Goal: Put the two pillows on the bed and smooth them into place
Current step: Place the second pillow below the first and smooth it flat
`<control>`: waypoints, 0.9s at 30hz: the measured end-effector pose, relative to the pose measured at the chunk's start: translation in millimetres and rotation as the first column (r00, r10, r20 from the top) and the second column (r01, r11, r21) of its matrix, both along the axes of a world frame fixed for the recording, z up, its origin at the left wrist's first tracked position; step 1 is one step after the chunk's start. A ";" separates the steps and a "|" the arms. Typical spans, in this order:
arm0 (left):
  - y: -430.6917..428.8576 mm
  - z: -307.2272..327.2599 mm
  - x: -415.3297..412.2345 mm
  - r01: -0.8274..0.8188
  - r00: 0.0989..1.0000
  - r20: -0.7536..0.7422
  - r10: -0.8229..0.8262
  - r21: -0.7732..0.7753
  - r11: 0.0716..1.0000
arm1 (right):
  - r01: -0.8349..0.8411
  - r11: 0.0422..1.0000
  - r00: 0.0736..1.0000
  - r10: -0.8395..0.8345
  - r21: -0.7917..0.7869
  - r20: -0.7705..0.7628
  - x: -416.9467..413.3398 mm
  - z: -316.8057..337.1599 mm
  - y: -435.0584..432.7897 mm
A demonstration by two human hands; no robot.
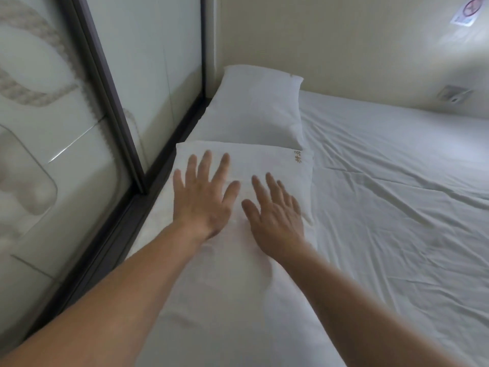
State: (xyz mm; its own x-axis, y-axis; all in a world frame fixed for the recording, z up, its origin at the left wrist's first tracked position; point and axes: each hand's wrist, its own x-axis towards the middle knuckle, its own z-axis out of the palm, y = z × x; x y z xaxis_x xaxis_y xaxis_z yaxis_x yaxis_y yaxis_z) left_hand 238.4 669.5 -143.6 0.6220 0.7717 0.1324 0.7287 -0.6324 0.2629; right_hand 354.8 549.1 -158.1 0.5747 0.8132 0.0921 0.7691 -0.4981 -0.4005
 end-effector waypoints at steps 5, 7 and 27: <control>30.8 -43.2 -74.5 -0.362 0.853 -0.445 0.272 -0.130 0.923 | 0.519 0.708 0.701 -0.673 -0.479 -0.236 74.6 -17.7 -73.0; 43.9 -38.0 -71.7 -0.363 0.892 -0.302 0.335 -0.038 0.931 | 0.513 0.812 0.814 -0.563 -0.279 -0.142 77.2 -17.3 -78.4; -132.6 -50.1 -149.8 -0.114 0.961 -0.267 0.071 -0.146 0.983 | 0.342 0.855 0.831 -0.469 -0.391 -0.298 -49.8 -31.7 -177.7</control>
State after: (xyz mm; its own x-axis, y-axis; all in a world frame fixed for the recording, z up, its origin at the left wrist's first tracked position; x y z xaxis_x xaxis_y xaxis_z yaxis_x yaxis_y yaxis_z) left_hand 88.7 536.9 -193.7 0.5434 0.8254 -0.1529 0.8384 -0.5244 0.1484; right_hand 305.0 371.4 -189.8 0.7961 0.4461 -0.4089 0.2938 -0.8757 -0.3833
